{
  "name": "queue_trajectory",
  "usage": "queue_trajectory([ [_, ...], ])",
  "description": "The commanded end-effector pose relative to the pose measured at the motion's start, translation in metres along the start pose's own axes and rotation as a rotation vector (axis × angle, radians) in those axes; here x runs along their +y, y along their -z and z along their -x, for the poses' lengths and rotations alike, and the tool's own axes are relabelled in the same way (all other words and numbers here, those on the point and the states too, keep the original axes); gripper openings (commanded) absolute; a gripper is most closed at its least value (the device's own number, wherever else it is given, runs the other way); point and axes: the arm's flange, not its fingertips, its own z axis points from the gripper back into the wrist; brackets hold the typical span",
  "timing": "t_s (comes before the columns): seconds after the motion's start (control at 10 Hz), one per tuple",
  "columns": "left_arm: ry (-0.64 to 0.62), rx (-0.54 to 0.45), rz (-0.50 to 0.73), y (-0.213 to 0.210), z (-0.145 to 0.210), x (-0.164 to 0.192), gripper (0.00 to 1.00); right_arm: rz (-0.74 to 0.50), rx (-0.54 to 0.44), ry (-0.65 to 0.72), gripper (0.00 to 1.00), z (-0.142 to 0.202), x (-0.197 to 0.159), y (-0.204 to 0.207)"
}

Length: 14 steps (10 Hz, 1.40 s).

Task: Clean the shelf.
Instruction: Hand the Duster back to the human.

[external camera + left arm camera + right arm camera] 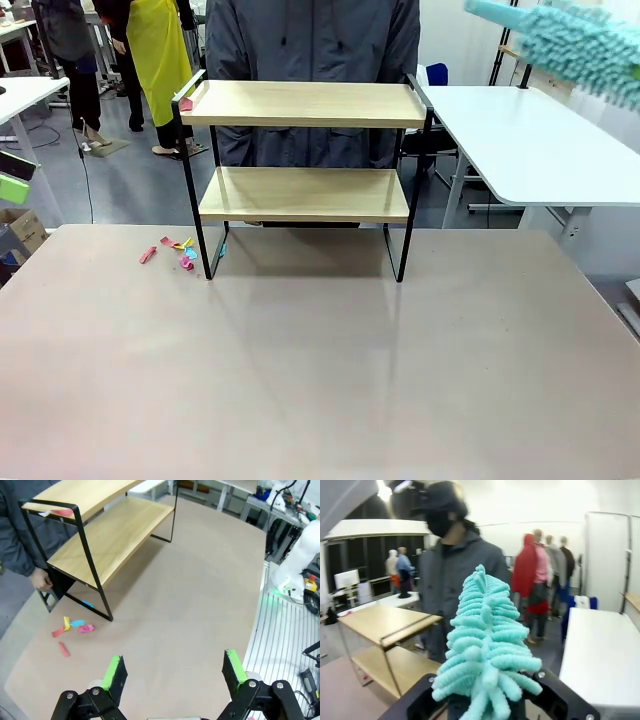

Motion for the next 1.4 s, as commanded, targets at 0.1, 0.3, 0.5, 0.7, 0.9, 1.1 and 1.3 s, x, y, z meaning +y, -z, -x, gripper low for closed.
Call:
queue_trajectory([
  [0.1,-0.014,-0.020,0.007,0.001,-0.004,-0.001,1.00,0.134,-0.030,-0.022,0.17,0.019,-0.014,0.003],
  [0.3,-0.014,-0.020,0.007,0.001,-0.004,-0.001,1.00,0.178,0.006,-0.032,0.17,0.052,-0.018,-0.005],
  [0.5,-0.014,-0.020,0.007,0.001,-0.004,-0.001,1.00,0.190,0.052,-0.026,0.17,0.093,-0.019,-0.012],
  [0.7,-0.014,-0.020,0.007,0.001,-0.004,-0.001,1.00,0.177,0.094,-0.041,0.17,0.130,-0.011,-0.022],
  [0.9,-0.014,-0.020,0.007,0.001,-0.004,-0.001,1.00,0.175,0.118,-0.075,0.17,0.150,-0.006,-0.026],
  [1.1,-0.014,-0.020,0.007,0.001,-0.004,-0.001,1.00,0.154,0.157,-0.012,0.17,0.133,-0.029,-0.010],
  [1.3,-0.014,-0.020,0.007,0.001,-0.004,-0.001,1.00,0.154,0.157,-0.012,0.17,0.133,-0.029,-0.010],
])
